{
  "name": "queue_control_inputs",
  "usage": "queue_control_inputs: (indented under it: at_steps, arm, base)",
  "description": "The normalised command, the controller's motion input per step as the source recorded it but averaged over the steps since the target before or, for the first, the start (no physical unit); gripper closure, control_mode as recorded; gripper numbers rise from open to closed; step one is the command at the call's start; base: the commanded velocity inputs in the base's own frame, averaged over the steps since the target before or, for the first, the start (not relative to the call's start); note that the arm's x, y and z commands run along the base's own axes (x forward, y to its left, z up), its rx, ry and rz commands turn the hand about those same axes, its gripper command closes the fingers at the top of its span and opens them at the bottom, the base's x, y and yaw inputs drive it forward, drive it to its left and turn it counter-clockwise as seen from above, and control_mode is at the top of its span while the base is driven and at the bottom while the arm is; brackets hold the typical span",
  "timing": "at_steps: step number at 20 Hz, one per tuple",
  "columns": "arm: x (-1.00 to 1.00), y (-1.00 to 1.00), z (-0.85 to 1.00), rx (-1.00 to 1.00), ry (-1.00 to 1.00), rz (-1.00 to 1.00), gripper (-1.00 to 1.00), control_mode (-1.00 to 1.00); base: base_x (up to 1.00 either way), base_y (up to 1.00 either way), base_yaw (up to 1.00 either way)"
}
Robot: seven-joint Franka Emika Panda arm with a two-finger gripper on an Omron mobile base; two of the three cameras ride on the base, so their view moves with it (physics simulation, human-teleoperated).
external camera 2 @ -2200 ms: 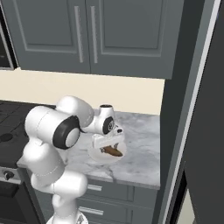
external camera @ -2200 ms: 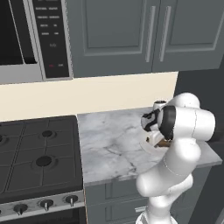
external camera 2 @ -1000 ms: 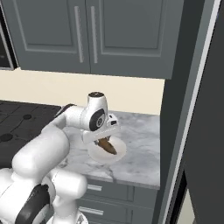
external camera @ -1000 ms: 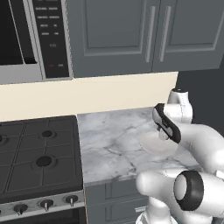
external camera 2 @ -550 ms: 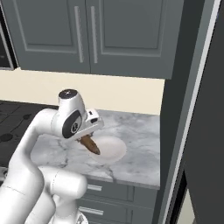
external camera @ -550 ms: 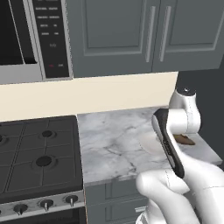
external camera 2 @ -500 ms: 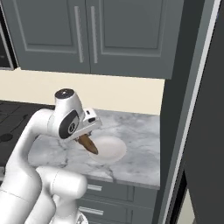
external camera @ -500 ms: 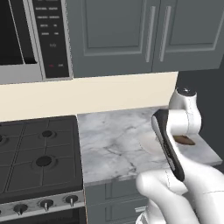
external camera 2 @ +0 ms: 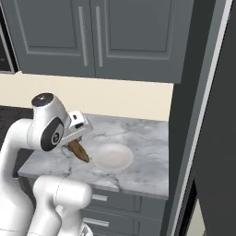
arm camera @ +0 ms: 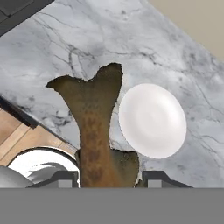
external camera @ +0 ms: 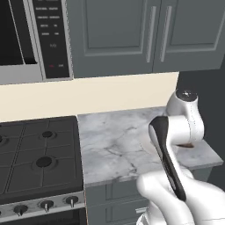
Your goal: Place the fish on the counter behind the older fish on the same shelf of the fridge to maintain FIFO order. Close the fridge door when finished.
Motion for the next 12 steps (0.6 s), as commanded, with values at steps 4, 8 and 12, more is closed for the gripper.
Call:
queue_control_inputs:
  at_steps: [4,8,12]
  arm:
    - [0.0,0.08,-0.02,0.0,0.0,0.0,1.0,-1.0]
    - [-0.19,0.19,0.02,0.0,-0.11,0.0,1.0,-1.0]
    - [-0.18,0.46,0.06,0.0,-0.1,0.0,1.0,-1.0]
  base:
    - [0.0,0.0,0.0]
    - [0.0,0.0,0.0]
    - [0.0,0.0,0.0]
